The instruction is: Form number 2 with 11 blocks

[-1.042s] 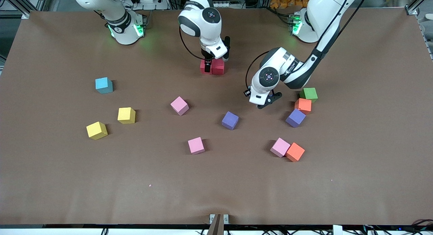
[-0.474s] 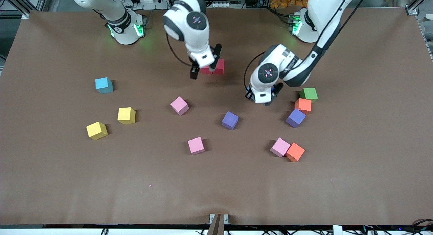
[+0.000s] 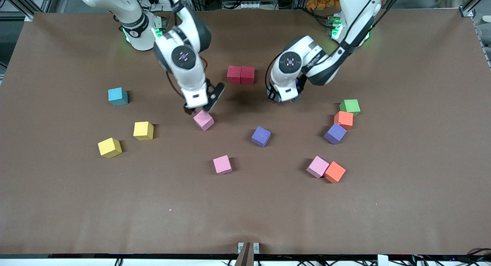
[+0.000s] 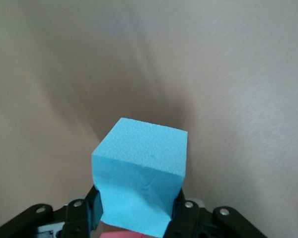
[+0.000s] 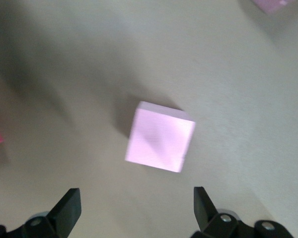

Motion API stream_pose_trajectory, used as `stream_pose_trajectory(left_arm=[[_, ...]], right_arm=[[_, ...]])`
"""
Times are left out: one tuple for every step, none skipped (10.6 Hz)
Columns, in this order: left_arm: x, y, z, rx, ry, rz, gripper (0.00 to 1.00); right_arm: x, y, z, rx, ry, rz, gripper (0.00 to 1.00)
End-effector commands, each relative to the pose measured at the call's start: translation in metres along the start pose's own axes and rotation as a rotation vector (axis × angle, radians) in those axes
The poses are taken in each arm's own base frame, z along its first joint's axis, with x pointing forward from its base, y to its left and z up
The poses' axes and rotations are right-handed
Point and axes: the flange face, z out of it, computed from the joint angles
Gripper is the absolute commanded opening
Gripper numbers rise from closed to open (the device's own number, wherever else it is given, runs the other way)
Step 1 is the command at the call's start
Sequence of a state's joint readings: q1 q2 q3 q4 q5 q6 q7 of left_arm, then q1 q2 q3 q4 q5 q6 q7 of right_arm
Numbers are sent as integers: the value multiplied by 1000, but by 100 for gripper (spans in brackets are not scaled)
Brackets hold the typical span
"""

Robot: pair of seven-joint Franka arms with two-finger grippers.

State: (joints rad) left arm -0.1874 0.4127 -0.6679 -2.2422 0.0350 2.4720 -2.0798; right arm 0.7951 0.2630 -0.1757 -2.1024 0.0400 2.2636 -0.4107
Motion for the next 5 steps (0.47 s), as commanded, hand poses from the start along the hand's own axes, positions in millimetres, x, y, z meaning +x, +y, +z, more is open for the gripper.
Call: stream_pose_trajectory(left_arm=[[-9,-21,-1,-46,-13,-125,17],[-17,-24,3,-56,-34,-185,18],[-22,-24,9,-60,-59,-230,18],[-24,-24,11,-58,-67,-261,18],[-25,-25,12,-57,-71,-269,18]], right_arm=[[10,13,28,35,15,68,100],[12,12,32,56,36,95,100],[12,14,34,63,46,112,100],[12,24,35,62,73,140,100],[10,31,41,58,77,154,100]])
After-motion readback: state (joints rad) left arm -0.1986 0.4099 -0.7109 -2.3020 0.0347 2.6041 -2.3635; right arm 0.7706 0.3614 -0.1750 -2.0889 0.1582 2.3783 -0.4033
